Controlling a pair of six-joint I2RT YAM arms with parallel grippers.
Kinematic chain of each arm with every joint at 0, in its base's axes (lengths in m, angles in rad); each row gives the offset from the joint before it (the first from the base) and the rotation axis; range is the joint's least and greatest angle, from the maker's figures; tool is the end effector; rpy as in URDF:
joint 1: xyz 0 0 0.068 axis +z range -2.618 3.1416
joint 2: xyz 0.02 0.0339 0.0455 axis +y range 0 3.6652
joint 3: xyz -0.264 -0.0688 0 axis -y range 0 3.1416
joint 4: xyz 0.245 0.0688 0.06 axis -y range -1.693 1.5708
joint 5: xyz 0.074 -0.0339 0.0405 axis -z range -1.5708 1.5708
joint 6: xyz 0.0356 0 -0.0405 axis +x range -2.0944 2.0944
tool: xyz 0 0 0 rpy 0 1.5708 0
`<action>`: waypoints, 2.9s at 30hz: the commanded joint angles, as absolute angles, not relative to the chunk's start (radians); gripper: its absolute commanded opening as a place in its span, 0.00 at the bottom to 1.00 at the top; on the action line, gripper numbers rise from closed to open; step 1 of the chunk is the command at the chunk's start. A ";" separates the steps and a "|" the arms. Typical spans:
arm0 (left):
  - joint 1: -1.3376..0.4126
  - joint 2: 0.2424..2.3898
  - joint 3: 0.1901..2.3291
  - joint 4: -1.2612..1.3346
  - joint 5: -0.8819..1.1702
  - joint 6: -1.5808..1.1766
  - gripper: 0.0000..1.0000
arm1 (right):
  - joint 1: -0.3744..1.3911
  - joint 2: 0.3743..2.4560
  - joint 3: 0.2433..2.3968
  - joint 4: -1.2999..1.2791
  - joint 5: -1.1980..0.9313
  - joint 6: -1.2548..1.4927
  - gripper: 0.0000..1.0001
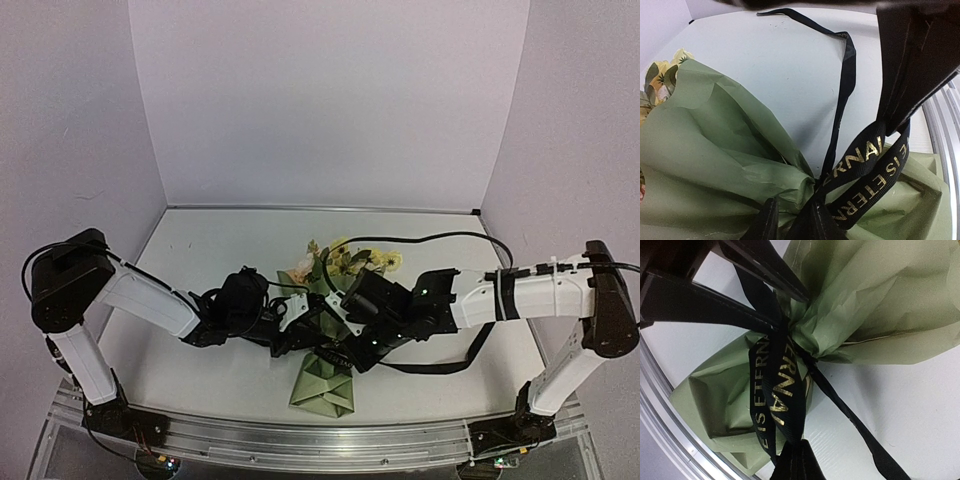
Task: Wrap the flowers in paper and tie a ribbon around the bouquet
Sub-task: Cross the half-tied ribbon at the center of the board.
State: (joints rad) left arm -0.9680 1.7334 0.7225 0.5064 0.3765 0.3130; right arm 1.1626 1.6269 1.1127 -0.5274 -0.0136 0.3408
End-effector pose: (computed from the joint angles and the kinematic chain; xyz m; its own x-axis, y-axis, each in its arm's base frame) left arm 0.1805 -0.2854 0.1465 0.0313 0.4595 -0.8876 0.9868 0.1268 0.1005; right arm 0.1317 0.3058 0.2142 -0.6306 -0.6162 -0.4719 -0.7530 0.6330 0.1798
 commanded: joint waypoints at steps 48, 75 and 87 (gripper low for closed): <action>-1.165 1.739 0.882 0.335 0.289 0.417 0.04 | 0.678 1.291 0.555 -0.606 0.298 1.101 0.66; -1.172 1.614 0.824 0.441 0.217 0.323 0.52 | 0.670 1.329 0.596 -0.541 0.335 0.946 0.00; -0.971 1.463 0.740 0.559 0.296 0.239 0.54 | 0.708 1.498 1.164 -0.549 -0.232 0.439 0.00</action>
State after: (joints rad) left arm -1.0634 1.5153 0.7583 0.4766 0.2447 0.2640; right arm 0.6730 1.4336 0.9766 -0.5477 0.0708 0.6419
